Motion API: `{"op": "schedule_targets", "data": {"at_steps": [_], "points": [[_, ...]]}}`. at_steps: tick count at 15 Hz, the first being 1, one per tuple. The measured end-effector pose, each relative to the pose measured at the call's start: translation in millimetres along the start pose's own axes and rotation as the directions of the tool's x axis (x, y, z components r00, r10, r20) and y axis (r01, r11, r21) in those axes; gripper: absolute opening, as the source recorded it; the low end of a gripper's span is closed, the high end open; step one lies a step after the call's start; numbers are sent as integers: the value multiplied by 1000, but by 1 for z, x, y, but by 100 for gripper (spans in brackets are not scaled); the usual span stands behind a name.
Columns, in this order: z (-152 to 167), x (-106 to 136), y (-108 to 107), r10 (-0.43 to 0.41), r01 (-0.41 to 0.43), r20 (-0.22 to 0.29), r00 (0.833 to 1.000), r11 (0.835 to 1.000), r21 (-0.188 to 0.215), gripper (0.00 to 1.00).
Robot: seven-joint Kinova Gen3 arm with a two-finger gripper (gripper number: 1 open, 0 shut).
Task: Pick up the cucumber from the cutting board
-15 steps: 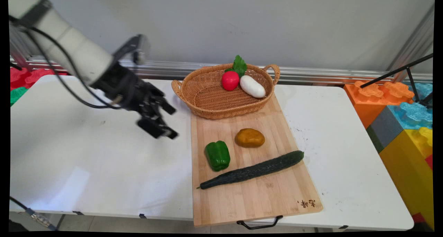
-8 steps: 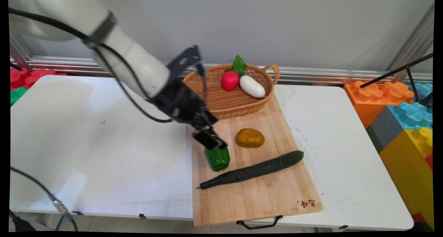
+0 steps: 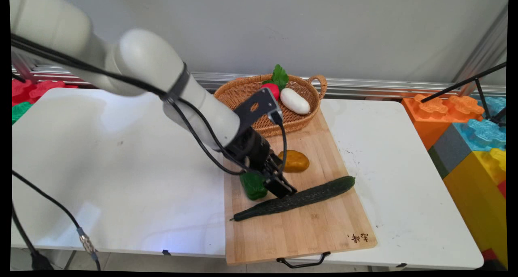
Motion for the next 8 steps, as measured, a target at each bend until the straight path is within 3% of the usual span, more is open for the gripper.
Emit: {"op": "schedule_targets", "data": {"at_steps": [8], "points": [[58, -21, 5, 9, -9, -24, 1000, 1000, 0, 100]]}}
